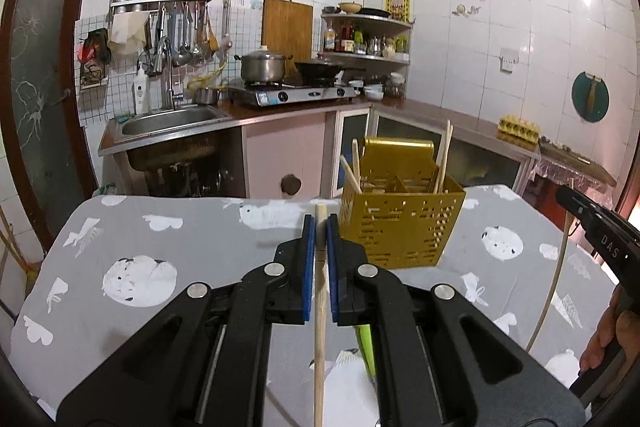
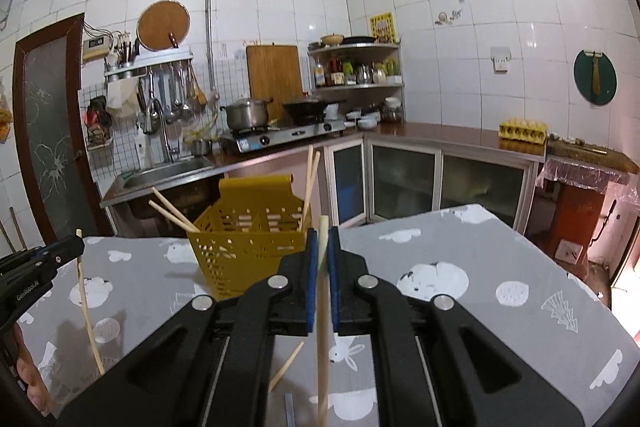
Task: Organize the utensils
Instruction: 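Lift the chopsticks with both tools and carry them above the yellow holder, then lower the chopsticks into the yellow holder and open both tools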
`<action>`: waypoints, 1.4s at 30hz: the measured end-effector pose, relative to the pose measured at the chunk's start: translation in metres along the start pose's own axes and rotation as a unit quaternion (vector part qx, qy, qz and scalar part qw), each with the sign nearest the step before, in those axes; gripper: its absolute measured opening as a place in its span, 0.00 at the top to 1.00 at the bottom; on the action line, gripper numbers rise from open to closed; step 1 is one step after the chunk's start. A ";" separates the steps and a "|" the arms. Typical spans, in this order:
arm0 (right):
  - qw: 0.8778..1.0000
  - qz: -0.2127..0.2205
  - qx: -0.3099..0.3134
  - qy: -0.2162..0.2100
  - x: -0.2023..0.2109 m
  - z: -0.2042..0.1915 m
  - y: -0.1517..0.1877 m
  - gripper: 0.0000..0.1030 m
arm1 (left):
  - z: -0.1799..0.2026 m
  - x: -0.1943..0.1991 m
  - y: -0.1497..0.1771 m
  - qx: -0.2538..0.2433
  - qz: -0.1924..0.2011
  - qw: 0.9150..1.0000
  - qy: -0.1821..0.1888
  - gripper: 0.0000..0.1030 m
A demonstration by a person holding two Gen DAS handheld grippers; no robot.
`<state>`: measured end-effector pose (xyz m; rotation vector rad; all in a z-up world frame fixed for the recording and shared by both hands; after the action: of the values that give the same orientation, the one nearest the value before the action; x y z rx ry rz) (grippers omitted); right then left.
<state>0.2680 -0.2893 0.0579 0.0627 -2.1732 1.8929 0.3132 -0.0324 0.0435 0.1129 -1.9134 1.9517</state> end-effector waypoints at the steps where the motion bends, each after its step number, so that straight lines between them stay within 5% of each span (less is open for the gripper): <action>1: 1.000 0.003 -0.003 -0.001 -0.001 0.001 -0.002 0.95 | 0.000 0.000 -0.002 0.001 0.003 1.000 0.000 0.96; 15: 0.999 0.033 -0.016 -0.009 -0.017 0.002 -0.047 0.95 | 0.016 -0.004 -0.056 0.005 0.048 0.999 0.024 0.96; 30: 0.996 0.090 -0.006 -0.018 -0.059 -0.028 -0.150 0.95 | 0.050 0.008 -0.182 0.002 0.147 0.987 0.057 0.96; 35: 0.994 0.103 -0.022 -0.016 -0.081 -0.030 -0.170 0.95 | 0.062 -0.014 -0.206 -0.009 0.165 0.985 0.055 0.96; 42: 0.993 0.117 -0.026 -0.015 -0.117 -0.035 -0.173 0.95 | 0.065 -0.070 -0.200 -0.009 0.152 0.987 0.054 0.96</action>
<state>0.4211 -0.2974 0.2039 -0.1834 -2.3379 1.9637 0.4305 -0.1155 0.2126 -0.3023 -1.9696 2.0806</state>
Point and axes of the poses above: each gripper's, at about its wrist camera, not at the fingertips, and x roughly against the way its jaws point, z to its right, y to its underside, the point moved 10 cm from there along -x, roughly the way its jaws point, and after that the axes turned 4 degrees about z, right-handed, at the moved point
